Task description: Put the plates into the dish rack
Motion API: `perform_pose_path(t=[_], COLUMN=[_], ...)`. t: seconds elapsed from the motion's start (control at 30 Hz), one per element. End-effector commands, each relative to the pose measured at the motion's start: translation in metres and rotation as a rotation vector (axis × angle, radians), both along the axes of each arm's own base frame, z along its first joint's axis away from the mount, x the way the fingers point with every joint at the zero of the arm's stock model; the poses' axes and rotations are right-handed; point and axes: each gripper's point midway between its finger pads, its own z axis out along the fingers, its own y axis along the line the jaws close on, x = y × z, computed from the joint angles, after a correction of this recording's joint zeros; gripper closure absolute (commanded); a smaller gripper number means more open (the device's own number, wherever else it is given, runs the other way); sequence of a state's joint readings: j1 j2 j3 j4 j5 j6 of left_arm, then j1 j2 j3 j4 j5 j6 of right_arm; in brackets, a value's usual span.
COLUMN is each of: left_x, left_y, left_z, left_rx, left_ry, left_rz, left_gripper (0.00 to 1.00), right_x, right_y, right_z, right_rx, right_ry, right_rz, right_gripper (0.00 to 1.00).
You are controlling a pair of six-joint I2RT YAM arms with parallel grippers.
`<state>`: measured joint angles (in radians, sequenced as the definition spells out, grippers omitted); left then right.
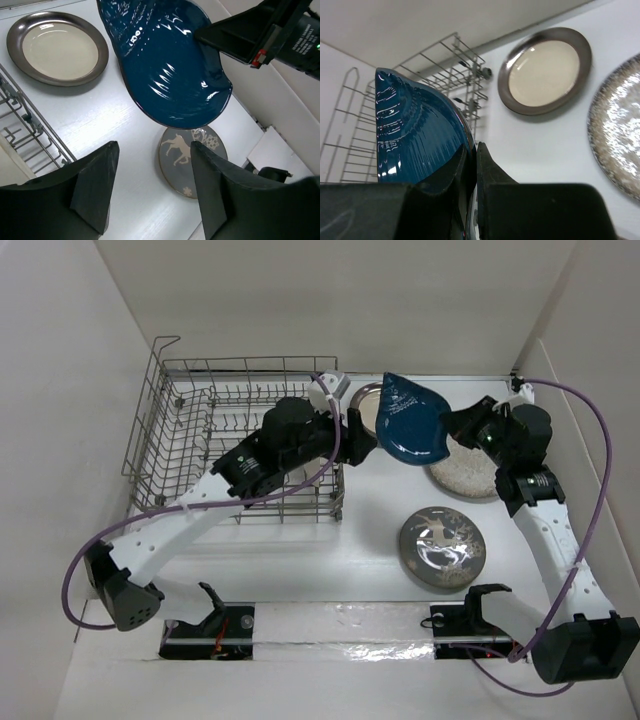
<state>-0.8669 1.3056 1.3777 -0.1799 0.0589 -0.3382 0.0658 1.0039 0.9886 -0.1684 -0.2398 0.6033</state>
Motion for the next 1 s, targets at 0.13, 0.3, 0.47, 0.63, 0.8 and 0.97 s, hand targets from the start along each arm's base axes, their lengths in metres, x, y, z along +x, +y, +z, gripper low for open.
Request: perform_pose_path(t=[0.13,0.3,0.47,0.63,0.8,0.97], left_x=[0.022,0.046,0.058,0.059,0.053,0.042], left_y=[-0.020,-0.031,-0.038,-0.032,-0.010,0.029], left_z=[0.026,0.007,0.000,0.007,0.035,0.068], left_rx=[-0.053,0.000,0.013,-0.002,-0.046,-0.049], left_ry=[-0.030,-0.020,-0.025,-0.047,-0.110,-0.182], left_rz=[0.031,0.089,0.111,0.136,0.187,0.265], left_gripper=[0.35,0.34,0.40,0.80,1.00,1.00], right_x=[0.003,-0.001,-0.005,-0.008,-0.009,-0.017], right_y=[0.026,0.038,0.048,0.056,0.075,0.101], right_z=[0.100,0.106,0.102,0.096,0.074,0.066], right_rx=[0.154,0.186,0.215,0.223,0.242,0.243], right_ry=[-0.268,-0.283,-0.282,-0.278,-0.238,-0.228], right_rz=[0.118,0.165,0.203,0.222,0.282,0.373], right_gripper=[1.00,1.00,1.00,1.00,1.00,0.68])
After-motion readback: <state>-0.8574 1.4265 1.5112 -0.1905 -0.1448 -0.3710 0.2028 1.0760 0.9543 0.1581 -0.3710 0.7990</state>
